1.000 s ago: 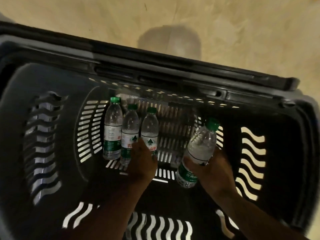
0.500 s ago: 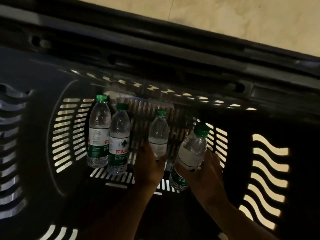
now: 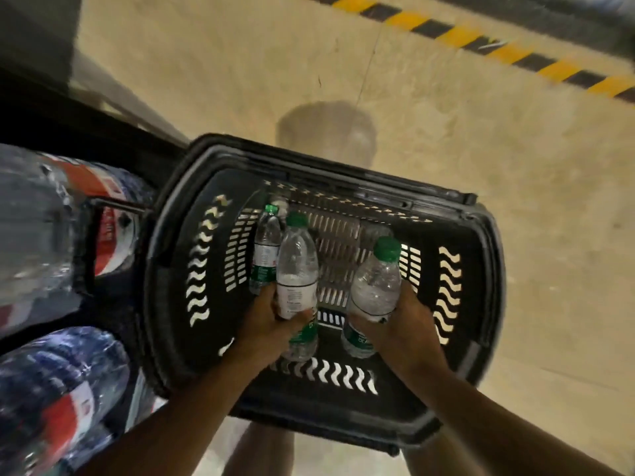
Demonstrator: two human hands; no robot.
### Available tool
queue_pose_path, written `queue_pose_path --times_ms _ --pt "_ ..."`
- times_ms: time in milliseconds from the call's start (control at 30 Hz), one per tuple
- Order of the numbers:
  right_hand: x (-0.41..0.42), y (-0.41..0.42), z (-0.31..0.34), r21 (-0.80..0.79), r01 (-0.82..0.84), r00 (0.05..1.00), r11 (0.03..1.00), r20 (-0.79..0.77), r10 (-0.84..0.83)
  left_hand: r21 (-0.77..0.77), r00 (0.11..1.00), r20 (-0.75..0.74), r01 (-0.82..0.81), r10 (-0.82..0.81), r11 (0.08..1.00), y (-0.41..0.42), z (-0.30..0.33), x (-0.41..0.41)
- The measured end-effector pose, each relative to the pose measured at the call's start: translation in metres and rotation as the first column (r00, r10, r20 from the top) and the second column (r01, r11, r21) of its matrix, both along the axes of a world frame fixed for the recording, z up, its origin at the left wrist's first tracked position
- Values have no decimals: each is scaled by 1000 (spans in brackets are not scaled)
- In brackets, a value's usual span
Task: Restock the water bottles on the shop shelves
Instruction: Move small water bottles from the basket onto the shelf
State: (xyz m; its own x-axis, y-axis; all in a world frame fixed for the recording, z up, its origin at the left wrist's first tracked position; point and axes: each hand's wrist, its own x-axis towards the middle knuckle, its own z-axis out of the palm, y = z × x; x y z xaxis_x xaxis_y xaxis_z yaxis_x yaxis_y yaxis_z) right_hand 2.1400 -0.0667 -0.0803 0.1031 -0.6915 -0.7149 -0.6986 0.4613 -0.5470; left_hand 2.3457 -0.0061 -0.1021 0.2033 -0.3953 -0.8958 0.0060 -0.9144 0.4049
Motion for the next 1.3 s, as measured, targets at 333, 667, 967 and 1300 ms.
queue_pose_path --times_ms 333,667,967,1300 --pt "23 -39 254 -69 147 961 987 247 -125 -229 971 -200 -179 134 957 -22 282 55" --pt "48 -22 448 -123 263 883 957 431 -187 -340 864 -433 -419 256 842 0 478 70" --pt "65 11 526 -213 122 916 969 400 -28 -440 815 -518 -513 258 737 23 544 72" --pt "69 8 578 -222 10 844 975 524 110 -549 812 -519 -556 266 624 51 589 67"
